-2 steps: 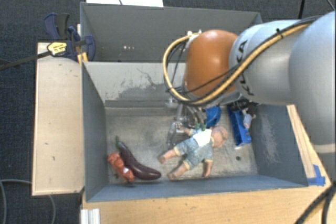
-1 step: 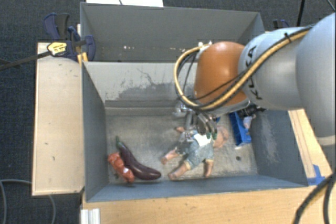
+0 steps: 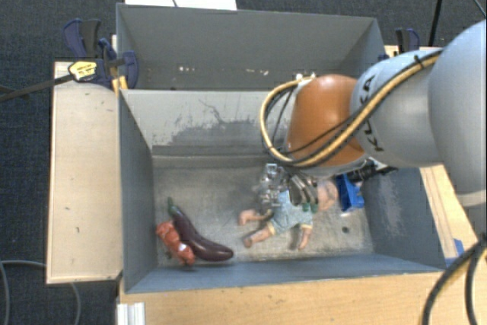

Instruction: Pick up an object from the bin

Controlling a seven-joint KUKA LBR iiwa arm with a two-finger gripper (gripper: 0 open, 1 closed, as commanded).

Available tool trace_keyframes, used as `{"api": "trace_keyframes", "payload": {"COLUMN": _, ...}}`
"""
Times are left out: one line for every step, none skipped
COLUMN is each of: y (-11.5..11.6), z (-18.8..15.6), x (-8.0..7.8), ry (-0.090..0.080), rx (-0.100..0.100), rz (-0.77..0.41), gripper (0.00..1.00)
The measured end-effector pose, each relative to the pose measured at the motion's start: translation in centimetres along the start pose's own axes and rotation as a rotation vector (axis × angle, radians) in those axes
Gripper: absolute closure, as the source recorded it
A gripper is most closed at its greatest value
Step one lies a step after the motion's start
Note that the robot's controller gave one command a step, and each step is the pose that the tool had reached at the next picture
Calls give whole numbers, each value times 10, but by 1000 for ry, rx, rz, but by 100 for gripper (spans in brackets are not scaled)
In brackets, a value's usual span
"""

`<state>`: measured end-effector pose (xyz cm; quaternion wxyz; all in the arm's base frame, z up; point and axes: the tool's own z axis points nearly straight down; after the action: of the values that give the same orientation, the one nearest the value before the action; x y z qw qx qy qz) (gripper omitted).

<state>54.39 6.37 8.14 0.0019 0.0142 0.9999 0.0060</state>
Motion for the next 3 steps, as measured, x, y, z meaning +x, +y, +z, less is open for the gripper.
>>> {"api": "trace_keyframes", "payload": {"y": 0, "z": 0, "x": 0, "ry": 0, "rx": 0, "rz": 1, "gripper": 100}}
{"api": "trace_keyframes", "payload": {"y": 0, "z": -34, "x": 0, "ry": 6, "rx": 10, "rz": 9, "gripper": 100}}
{"api": "trace_keyframes", "payload": {"y": 0, "z": -50, "x": -1, "ry": 2, "rx": 10, "rz": 11, "gripper": 100}}
